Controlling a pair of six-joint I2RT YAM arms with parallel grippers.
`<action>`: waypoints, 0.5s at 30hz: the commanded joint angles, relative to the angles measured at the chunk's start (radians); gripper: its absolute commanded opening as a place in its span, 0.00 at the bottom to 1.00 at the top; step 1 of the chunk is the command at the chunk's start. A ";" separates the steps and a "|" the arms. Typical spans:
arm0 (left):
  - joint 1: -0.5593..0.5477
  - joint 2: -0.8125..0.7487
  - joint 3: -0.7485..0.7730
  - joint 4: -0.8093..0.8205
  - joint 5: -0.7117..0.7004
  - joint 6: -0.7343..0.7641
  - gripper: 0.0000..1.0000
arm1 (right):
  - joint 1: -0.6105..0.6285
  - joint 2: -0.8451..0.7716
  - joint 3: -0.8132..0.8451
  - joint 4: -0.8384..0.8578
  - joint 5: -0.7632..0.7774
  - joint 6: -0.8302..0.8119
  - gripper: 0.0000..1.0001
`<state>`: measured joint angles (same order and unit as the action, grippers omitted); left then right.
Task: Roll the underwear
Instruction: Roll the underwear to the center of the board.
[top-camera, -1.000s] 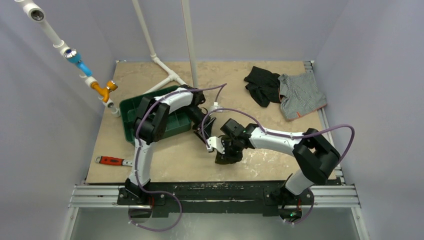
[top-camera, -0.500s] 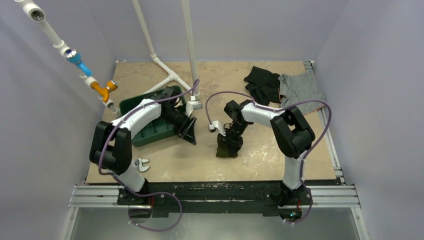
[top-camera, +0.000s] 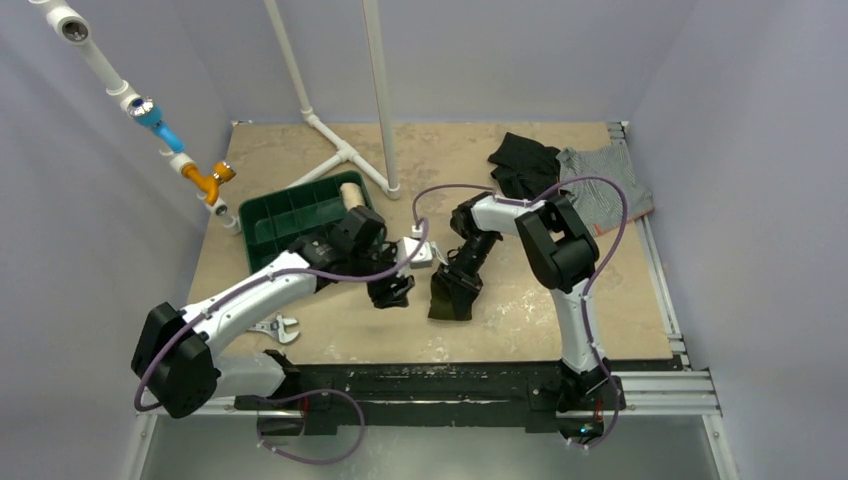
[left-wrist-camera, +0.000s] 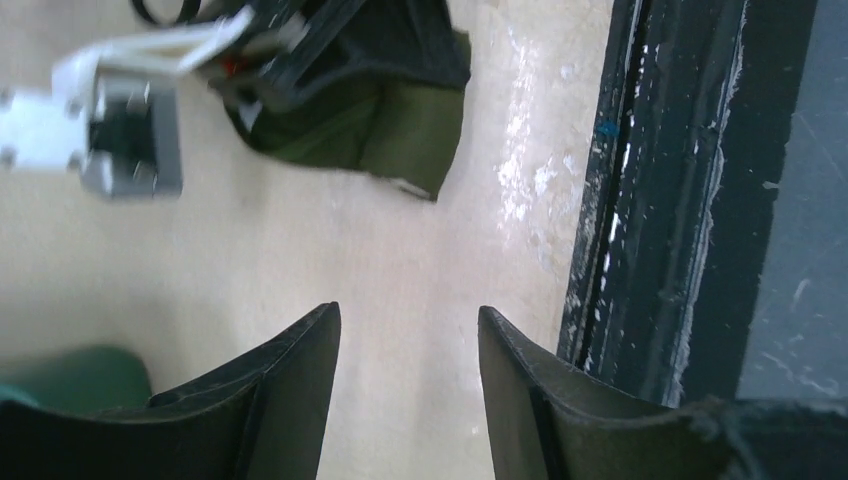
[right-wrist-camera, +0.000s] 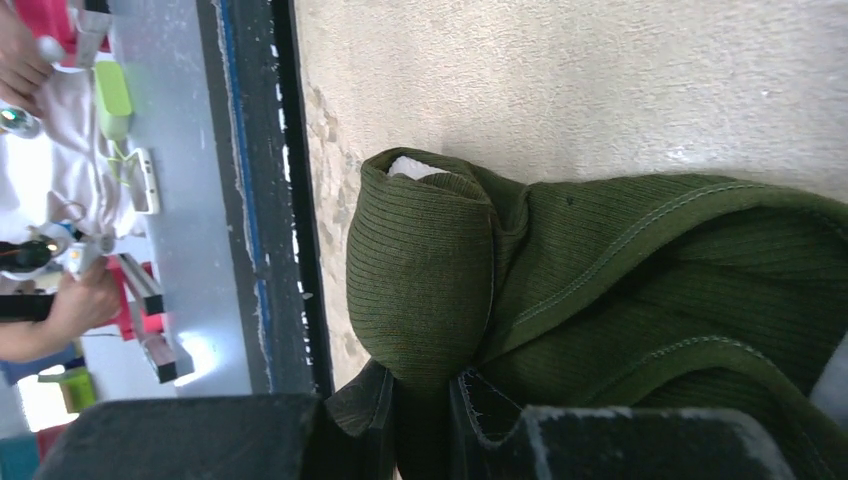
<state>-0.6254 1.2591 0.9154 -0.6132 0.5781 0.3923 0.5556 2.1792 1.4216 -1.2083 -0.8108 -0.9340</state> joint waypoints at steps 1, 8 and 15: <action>-0.166 0.048 0.014 0.182 -0.224 0.070 0.52 | 0.010 0.053 -0.007 0.070 0.061 -0.056 0.01; -0.380 0.255 0.063 0.319 -0.392 0.135 0.53 | 0.010 0.062 -0.018 0.089 0.073 -0.043 0.00; -0.442 0.352 0.072 0.397 -0.483 0.134 0.53 | 0.010 0.032 -0.021 0.096 0.080 -0.044 0.00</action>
<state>-1.0523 1.5982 0.9459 -0.3145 0.1799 0.5018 0.5560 2.1986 1.4204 -1.2297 -0.8333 -0.9333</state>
